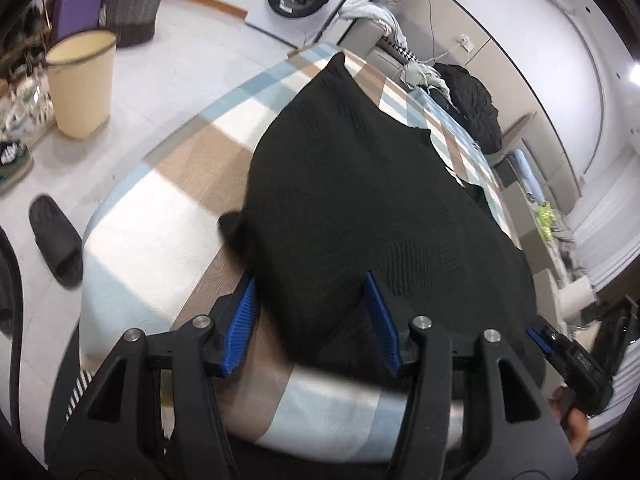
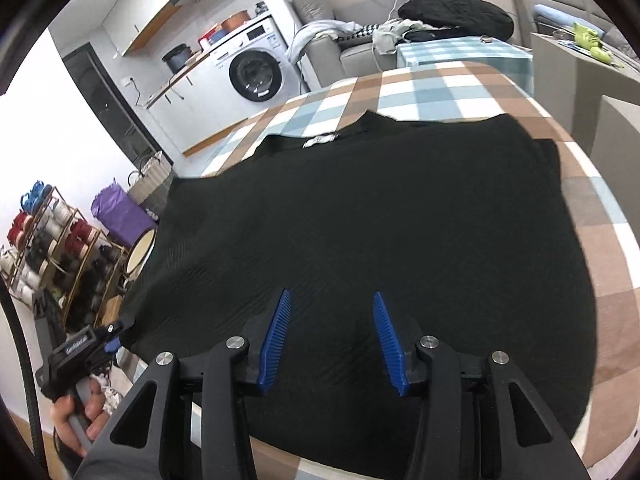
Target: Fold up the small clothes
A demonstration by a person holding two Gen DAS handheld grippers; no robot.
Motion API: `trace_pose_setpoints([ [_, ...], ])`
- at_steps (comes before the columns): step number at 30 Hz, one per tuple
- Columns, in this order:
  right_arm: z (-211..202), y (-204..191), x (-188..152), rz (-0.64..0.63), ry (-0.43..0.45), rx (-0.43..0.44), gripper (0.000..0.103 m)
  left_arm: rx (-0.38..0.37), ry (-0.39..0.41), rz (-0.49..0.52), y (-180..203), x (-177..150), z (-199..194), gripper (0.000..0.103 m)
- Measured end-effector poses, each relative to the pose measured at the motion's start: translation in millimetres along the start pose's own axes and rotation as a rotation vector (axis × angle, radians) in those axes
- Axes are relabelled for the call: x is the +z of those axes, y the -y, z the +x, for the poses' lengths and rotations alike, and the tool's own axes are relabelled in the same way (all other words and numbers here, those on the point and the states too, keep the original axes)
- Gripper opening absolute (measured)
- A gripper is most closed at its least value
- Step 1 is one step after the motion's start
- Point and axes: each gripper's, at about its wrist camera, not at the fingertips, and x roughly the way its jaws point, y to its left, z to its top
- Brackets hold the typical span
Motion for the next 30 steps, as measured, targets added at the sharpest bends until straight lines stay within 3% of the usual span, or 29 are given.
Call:
trace_pose_setpoints([
  [5, 15.8, -20.7, -3.6, -0.052, -0.031, -0.016, 0.045, 0.047, 0.054, -0.003, 13.9, 6.1, 16.0, 0.047],
  [8, 26.4, -37.5, -3.0, -0.106, -0.048, -0.005, 0.045, 0.067, 0.063, -0.012, 17.2, 11.7, 27.8, 0.017],
  [9, 30.0, -40.8, -2.6, -0.111, -0.056, 0.0, 0.045, 0.069, 0.068, -0.006, 17.8, 13.3, 30.3, 0.014],
  [18, 75.8, -92.5, 4.9, -0.226, -0.126, 0.023, 0.045, 0.017, 0.086, -0.028, 11.9, 16.0, 17.5, 0.012],
  [20, 83.9, -106.9, 6.6, -0.255, -0.13, 0.028, 0.045, 0.002, 0.085, -0.046, 7.4, 14.8, 14.1, 0.013],
  [22, 90.3, -119.5, 7.3, -0.278, -0.133, 0.05, 0.045, -0.017, 0.063, -0.072, 1.9, 15.3, 15.1, 0.025],
  [23, 93.5, -125.5, 7.6, -0.286, -0.137, 0.06, 0.045, -0.029, 0.045, -0.084, -0.3, 16.7, 17.2, 0.044],
  [24, 95.7, -130.0, 7.7, -0.291, -0.138, 0.07, 0.045, -0.036, 0.044, -0.089, -2.3, 16.5, 16.9, 0.054],
  [30, 105.0, -141.9, 8.3, -0.309, -0.146, 0.077, 0.045, -0.024, 0.069, -0.042, 3.3, 23.3, 25.2, 0.055],
])
